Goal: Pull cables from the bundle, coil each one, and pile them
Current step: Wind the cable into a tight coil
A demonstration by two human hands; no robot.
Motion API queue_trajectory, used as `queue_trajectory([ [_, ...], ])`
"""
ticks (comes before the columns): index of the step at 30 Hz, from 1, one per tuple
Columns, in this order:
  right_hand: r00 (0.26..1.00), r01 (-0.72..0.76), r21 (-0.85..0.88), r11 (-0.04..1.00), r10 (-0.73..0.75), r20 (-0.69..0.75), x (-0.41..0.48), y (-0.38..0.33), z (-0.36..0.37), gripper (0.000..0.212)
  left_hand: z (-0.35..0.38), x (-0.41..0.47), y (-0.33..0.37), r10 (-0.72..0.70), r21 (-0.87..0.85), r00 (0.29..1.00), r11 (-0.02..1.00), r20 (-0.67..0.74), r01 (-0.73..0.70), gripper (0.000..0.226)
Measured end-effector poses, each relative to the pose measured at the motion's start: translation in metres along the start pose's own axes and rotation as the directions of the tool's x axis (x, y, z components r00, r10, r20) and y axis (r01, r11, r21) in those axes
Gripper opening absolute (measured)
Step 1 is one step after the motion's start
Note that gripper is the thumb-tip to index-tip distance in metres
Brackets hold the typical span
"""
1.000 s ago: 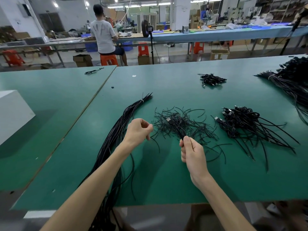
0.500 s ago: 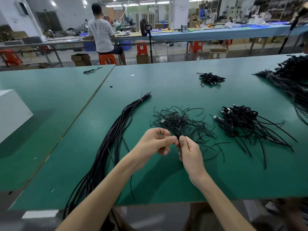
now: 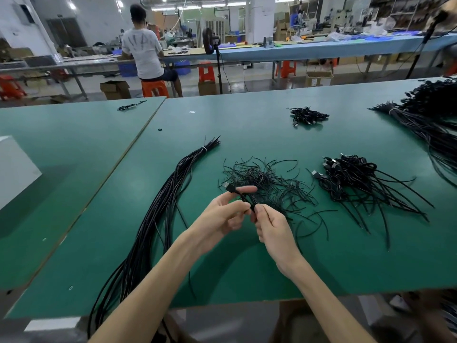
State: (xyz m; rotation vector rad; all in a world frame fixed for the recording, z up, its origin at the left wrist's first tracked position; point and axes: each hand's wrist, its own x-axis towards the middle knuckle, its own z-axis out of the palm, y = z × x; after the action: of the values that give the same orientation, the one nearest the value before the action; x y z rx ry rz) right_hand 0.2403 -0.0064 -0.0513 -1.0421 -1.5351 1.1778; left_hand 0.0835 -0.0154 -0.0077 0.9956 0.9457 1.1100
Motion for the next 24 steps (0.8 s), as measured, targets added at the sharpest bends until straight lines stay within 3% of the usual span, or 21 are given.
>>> queue_trajectory([
  [4,1.0,-0.012,0.05,0.999,0.012,0.001,0.0,-0.001,0.0,0.043,-0.001,-0.001,-0.002,0.066,0.103,0.997,0.992,0.029,-0.068,0.048],
  [10,0.999,-0.031,0.115,0.993,0.025,0.047,-0.002,-0.006,0.0,0.042,-0.006,-0.005,-0.005,0.067,0.098,0.99,0.992,0.121,-0.079,0.05],
  [18,0.994,-0.056,0.147,0.988,0.041,0.098,-0.003,-0.009,-0.002,0.04,-0.007,-0.004,-0.011,0.02,0.08,0.991,0.996,0.129,-0.031,0.057],
  [24,0.995,-0.048,0.132,0.99,0.035,0.098,-0.005,-0.014,-0.001,0.043,-0.012,-0.003,-0.009,0.004,0.113,0.991,0.993,0.134,-0.019,0.038],
])
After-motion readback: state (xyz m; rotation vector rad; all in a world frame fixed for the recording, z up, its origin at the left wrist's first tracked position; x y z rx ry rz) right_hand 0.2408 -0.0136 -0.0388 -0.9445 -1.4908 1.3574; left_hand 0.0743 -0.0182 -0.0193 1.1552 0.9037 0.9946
